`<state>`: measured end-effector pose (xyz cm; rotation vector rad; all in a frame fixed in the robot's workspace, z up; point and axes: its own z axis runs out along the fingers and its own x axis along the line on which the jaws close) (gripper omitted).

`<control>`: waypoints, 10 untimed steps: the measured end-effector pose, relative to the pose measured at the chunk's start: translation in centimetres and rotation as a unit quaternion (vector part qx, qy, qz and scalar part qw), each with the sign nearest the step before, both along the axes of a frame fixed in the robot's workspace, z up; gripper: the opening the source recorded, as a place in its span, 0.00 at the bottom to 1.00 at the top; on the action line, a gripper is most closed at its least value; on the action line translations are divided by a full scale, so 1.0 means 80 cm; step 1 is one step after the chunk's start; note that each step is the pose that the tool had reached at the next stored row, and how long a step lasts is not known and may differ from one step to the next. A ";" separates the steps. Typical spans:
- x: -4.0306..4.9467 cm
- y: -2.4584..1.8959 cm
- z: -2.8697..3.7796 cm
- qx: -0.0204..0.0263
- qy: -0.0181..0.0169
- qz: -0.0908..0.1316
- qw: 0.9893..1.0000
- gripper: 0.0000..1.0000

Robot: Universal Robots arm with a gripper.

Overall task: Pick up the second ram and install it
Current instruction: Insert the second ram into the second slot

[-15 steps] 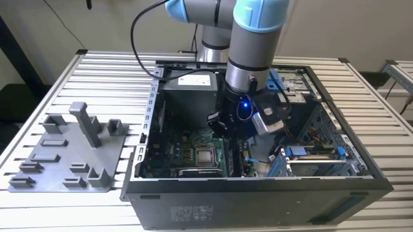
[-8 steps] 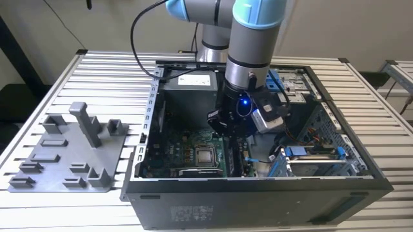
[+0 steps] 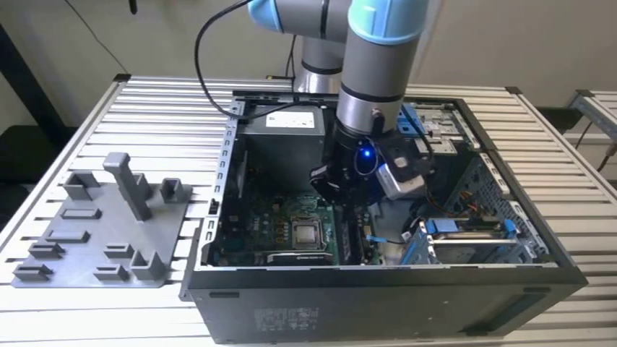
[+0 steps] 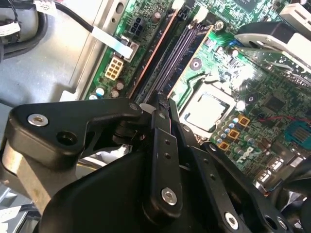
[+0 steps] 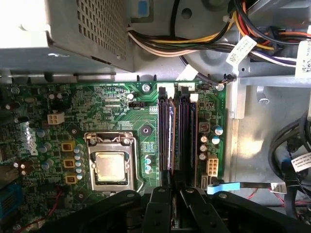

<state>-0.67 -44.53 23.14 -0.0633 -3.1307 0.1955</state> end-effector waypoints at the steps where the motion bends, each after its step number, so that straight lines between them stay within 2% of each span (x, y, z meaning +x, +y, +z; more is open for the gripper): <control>1: 0.000 -0.0005 0.0001 0.000 0.000 0.001 1.000 0.14; 7: 0.004 -0.0020 -0.0010 0.000 0.000 0.004 1.000 0.14; 10: 0.004 -0.0020 -0.0045 0.000 0.000 0.005 1.000 0.14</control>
